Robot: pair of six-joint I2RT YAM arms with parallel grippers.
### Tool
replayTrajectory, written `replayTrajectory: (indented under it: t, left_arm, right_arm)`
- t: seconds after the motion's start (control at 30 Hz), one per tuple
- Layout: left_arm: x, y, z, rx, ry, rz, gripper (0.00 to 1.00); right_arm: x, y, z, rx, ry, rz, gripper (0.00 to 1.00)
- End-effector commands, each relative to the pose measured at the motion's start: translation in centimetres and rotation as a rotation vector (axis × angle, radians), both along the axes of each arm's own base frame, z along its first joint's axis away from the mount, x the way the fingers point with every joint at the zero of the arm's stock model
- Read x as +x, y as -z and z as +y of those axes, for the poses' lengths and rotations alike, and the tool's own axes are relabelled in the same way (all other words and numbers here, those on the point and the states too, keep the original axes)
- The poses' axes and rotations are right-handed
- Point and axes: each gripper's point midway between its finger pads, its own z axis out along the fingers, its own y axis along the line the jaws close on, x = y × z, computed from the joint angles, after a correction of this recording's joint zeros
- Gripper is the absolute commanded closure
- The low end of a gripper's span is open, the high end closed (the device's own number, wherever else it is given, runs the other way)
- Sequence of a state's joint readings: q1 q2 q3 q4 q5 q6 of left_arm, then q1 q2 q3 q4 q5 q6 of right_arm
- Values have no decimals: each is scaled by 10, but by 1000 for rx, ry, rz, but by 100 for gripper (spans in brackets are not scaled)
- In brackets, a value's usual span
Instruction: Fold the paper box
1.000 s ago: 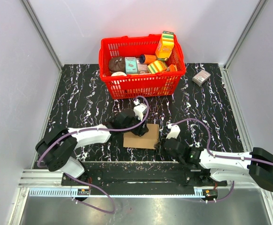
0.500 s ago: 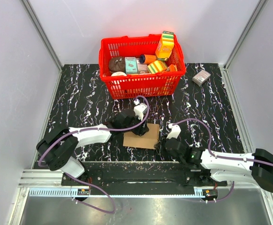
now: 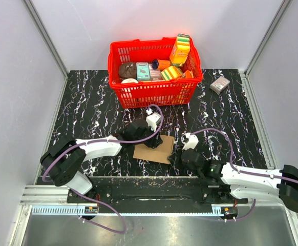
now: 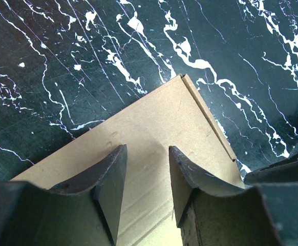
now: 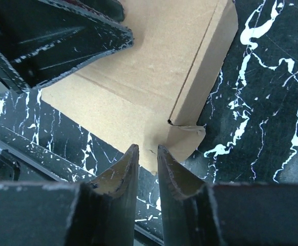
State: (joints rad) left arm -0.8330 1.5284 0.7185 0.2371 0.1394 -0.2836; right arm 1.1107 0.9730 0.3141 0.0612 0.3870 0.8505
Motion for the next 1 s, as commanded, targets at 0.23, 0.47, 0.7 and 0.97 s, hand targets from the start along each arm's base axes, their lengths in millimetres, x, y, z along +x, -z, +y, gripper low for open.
replayTrajectory:
  t: [0.23, 0.47, 0.7, 0.97]
  left_arm:
    - [-2, 1, -6, -5, 35, 14, 58]
    - [-2, 1, -7, -2, 35, 15, 58]
    - [-2, 4, -5, 4, 33, 20, 58]
    - [-3, 12, 2, 35, 13, 29, 59]
  right_arm:
    - [6, -19, -4, -23, 24, 4, 30]
    - [4, -11, -11, -64, 35, 20, 30]
    - [0, -4, 3, -21, -13, 36, 31]
    - [6, -2, 13, -20, -14, 40, 30]
